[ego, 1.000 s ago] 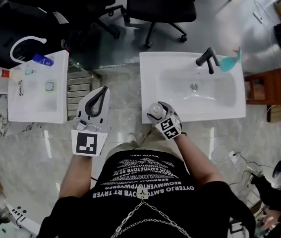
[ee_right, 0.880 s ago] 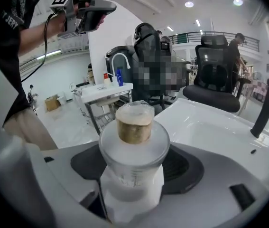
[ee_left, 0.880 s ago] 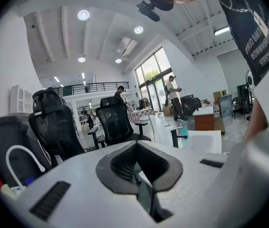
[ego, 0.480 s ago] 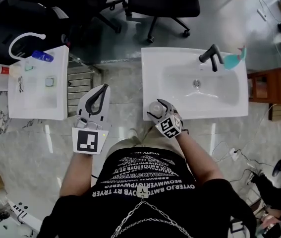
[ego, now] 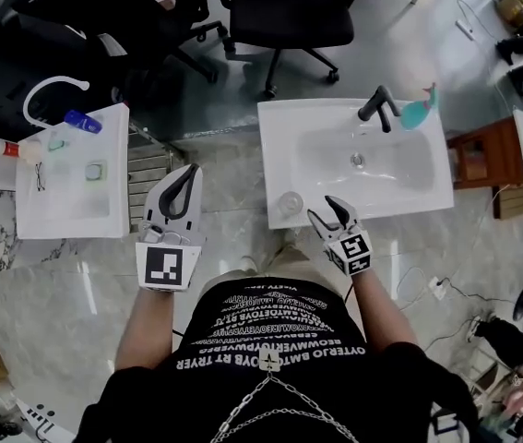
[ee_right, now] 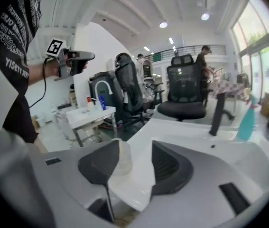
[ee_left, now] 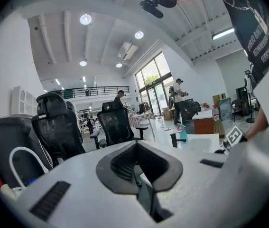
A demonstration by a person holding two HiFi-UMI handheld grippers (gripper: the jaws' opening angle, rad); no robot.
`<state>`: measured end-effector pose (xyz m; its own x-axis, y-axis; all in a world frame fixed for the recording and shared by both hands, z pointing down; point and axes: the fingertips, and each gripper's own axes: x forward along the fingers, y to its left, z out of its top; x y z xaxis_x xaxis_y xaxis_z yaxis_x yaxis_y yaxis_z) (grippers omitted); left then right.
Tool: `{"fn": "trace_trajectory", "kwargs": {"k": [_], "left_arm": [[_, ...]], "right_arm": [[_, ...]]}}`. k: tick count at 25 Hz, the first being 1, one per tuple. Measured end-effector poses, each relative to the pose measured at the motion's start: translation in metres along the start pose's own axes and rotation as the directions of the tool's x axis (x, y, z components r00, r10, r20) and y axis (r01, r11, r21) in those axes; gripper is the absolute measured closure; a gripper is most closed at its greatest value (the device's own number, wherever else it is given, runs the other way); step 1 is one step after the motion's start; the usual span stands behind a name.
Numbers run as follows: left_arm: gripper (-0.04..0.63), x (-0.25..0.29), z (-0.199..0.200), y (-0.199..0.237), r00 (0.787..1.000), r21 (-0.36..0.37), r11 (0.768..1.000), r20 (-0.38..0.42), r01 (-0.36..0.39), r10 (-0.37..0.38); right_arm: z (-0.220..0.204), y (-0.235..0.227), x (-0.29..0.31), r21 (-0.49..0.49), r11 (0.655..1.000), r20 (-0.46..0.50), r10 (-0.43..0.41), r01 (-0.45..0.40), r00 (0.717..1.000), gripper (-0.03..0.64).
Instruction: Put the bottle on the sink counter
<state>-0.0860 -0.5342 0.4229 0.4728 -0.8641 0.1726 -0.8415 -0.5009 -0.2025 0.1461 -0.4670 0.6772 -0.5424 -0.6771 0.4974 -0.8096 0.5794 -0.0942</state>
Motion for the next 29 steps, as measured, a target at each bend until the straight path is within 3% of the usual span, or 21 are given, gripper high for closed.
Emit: {"fn": "trace_trajectory", "kwargs": {"k": [2,4,7,14,21,29], "left_arm": [[0.59,-0.007,0.005,0.001,1.0,0.007,1.0,0.021,0.009,-0.01],[0.589,-0.016,0.01,0.0,0.999,0.011,1.0,0.045,0.02,-0.021],[0.589,-0.033,0.021,-0.006,0.996,0.02,0.999,0.084,0.042,-0.043],[0.589,-0.082,0.03,-0.013,0.988,0.014,0.996,0.129,0.083,-0.084],[0.589,-0.117,0.021,-0.028,0.984,0.024,0.99,0.115,0.136,-0.138],[0.589,-0.117,0.051,-0.044,0.974,0.06,0.987,0.16,0.15,-0.158]], "right_arm": [[0.027,-0.031,-0.033,-0.014,0.981,0.045,-0.192,0.193,0.98,0.622],[0.062,-0.046,-0.064,-0.006,0.954,0.11,-0.296,0.298,0.949,0.621],[0.117,-0.047,-0.107,-0.021,0.925,0.209,-0.367,0.38,0.906,0.621],[0.178,-0.004,-0.169,0.001,0.882,0.291,-0.451,0.472,0.843,0.621],[0.178,0.034,-0.183,0.003,0.887,0.294,-0.442,0.462,0.847,0.621],[0.172,0.04,-0.191,0.008,0.897,0.287,-0.425,0.441,0.859,0.621]]}}
